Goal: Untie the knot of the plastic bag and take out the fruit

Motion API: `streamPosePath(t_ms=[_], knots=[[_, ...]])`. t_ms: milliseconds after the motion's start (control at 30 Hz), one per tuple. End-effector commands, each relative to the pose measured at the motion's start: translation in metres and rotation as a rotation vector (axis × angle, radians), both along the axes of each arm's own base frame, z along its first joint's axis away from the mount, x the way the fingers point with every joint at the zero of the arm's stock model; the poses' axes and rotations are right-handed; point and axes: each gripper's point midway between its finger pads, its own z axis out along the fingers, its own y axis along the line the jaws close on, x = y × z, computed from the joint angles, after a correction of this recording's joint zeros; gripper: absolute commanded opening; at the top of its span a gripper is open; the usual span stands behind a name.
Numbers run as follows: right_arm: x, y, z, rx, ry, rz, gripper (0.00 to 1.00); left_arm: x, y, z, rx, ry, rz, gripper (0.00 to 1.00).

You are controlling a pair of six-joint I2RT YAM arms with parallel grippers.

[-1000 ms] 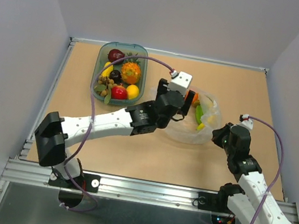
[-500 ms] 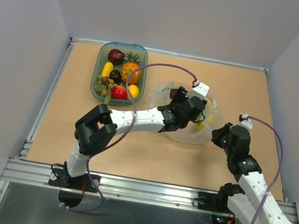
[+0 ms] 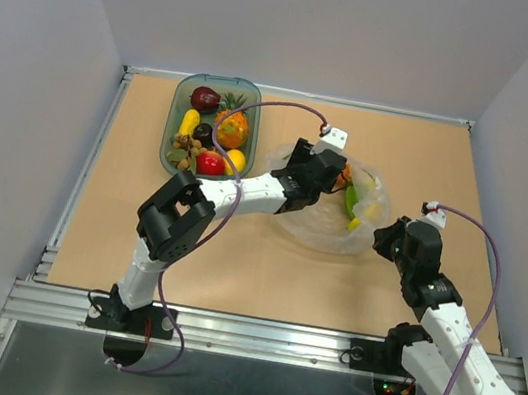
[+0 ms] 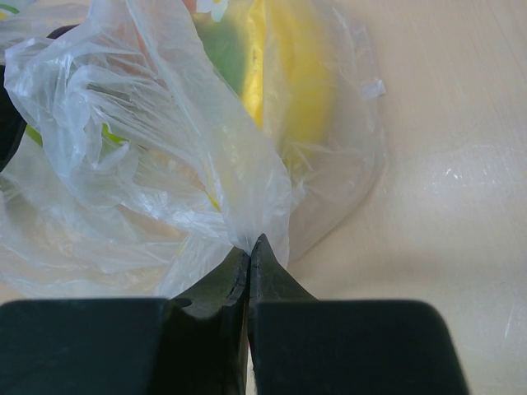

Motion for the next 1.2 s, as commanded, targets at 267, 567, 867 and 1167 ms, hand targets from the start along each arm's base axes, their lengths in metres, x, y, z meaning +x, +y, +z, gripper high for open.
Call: streamPosePath(t_ms=[267, 567, 867, 1167], knots=[[0.002, 0.001, -0.001, 0.002, -0.025, -0.004, 0.01, -0.005, 0.014, -0.034, -0.073, 0.084, 0.011, 0.81], [0.002, 0.001, -0.001, 0.004, -0.029, -0.003, 0.01, -0.006, 0.012, -0.047, -0.149, 0.118, -0.021, 0.84], [0.002, 0.002, 0.000, 0.006, -0.032, 0.002, 0.01, 0.003, -0.002, -0.052, -0.220, 0.121, -0.039, 0.86], [0.002, 0.003, 0.000, 0.007, -0.032, 0.004, 0.00, 0.000, 0.000, -0.071, -0.204, 0.162, -0.014, 0.75]])
